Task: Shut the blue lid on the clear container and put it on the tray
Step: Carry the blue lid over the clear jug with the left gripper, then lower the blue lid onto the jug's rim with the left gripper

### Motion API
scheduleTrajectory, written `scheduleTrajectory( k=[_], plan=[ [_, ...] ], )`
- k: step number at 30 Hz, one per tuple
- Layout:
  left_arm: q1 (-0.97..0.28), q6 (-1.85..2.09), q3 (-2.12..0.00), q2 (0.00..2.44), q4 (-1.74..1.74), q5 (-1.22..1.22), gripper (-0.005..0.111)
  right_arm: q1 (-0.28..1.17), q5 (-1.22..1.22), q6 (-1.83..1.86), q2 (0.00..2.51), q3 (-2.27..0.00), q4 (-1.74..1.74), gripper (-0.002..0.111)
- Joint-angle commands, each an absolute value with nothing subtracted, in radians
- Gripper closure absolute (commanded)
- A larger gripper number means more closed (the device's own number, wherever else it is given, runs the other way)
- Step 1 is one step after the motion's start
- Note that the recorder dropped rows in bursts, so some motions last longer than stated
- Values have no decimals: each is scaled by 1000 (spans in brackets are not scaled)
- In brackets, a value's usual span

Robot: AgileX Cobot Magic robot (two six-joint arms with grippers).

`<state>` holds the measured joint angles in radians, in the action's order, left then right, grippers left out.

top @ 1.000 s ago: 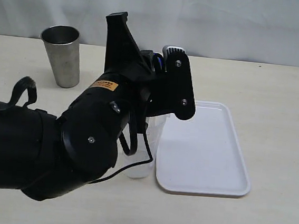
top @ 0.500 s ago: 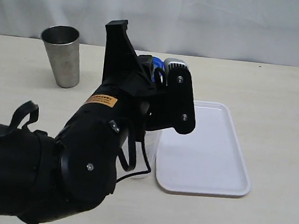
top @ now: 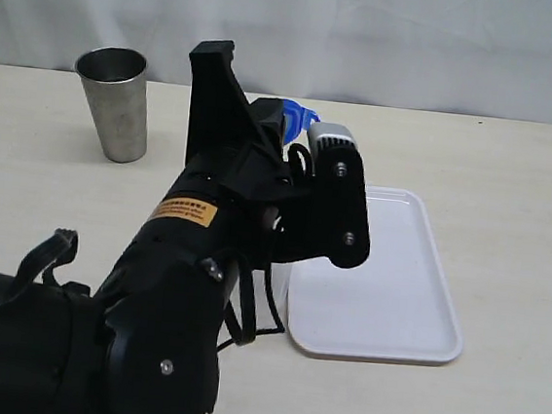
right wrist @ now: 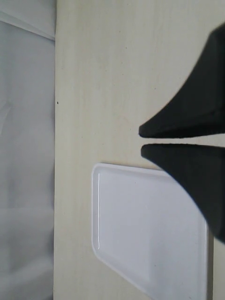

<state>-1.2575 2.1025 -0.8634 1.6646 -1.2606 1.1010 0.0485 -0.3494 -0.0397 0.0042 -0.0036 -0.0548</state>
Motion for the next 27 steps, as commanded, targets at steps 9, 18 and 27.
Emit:
scheduleTrajectory(
  k=[9, 18, 27],
  plan=[
    [-1268, 2086, -861, 1658, -1279, 1044, 107, 45, -346, -39, 0, 0, -55, 104],
    [-1268, 2086, -861, 1658, -1300, 1023, 107, 45, -346, -39, 0, 0, -55, 104],
    [-1271, 2086, -861, 1658, -1319, 1023, 107, 45, -346, -39, 0, 0, -55, 104]
  ],
)
